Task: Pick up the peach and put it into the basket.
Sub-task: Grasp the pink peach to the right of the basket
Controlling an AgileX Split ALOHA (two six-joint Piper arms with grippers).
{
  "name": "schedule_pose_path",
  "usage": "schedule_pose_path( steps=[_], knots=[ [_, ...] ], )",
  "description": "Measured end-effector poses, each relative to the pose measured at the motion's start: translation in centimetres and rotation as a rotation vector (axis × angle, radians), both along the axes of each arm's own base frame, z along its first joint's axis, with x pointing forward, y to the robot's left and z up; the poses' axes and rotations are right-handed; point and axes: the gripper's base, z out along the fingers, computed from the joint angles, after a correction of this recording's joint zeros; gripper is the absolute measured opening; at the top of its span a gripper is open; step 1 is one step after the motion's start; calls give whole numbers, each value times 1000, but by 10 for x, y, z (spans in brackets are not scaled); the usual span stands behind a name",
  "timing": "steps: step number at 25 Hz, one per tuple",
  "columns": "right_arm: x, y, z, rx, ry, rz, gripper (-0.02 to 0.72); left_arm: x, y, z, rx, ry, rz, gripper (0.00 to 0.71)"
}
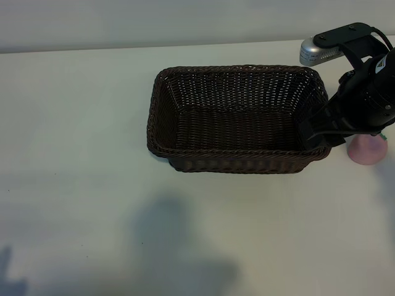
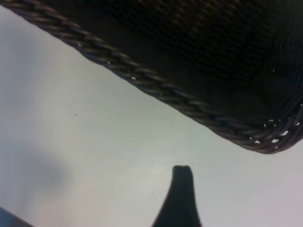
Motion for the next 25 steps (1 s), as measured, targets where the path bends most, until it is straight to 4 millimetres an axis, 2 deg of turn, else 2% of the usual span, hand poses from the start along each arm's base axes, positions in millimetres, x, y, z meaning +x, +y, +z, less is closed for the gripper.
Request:
schedule_pose_path(
  steps=[5,16,22,25],
  knots=[
    [2,0,1,3,-23,-5,594,-1,-1,0,0,0,93,498],
    [13,-1,5,0,-151,-28,592,-1,-1,0,0,1,98,498],
    [16,-14,4,-105,-166,-149,577,-1,-1,-2,11,6,92,498],
    [21,-32,1,-169,-168,-255,573,0,-1,-2,25,6,82,498]
  ],
)
